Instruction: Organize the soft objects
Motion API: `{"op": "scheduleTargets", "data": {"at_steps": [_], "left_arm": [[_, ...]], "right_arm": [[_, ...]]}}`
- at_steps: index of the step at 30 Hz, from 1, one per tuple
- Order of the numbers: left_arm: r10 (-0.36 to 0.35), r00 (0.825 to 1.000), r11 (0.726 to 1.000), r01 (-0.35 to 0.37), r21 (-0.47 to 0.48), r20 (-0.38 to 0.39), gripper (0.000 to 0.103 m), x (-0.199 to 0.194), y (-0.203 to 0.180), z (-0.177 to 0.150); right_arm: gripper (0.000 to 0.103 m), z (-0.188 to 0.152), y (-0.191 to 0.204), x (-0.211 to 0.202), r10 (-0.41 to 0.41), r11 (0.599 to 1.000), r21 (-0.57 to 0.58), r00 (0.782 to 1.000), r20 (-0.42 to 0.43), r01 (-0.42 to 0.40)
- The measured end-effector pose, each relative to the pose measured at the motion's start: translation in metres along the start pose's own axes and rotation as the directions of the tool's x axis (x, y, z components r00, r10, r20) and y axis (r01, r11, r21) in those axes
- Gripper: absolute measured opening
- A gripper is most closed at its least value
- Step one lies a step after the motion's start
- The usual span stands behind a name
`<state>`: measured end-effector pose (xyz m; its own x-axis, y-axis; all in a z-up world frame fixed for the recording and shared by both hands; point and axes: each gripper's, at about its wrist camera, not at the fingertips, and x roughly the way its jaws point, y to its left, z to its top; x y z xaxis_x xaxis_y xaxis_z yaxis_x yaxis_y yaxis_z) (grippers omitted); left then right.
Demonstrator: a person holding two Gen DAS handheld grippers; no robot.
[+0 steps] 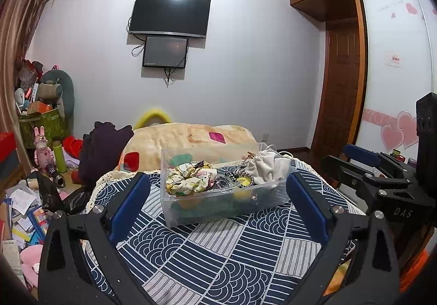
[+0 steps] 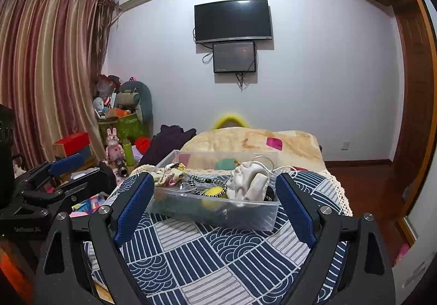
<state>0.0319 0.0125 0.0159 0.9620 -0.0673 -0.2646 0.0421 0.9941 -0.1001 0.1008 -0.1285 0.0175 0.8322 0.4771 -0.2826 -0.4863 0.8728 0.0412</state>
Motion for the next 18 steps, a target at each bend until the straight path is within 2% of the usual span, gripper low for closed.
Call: {"op": "scheduleTargets", "data": {"at_steps": [18], "left_arm": [[-0.018, 1.000, 1.000, 0.018, 0.001, -0.001, 0.102, -0.0010, -0.0020, 0.0004]], "right_arm": [[0.089, 0.0017, 0.0001, -0.0036, 0.006, 1.000, 0.006, 1.000, 0.003, -0.006]]}}
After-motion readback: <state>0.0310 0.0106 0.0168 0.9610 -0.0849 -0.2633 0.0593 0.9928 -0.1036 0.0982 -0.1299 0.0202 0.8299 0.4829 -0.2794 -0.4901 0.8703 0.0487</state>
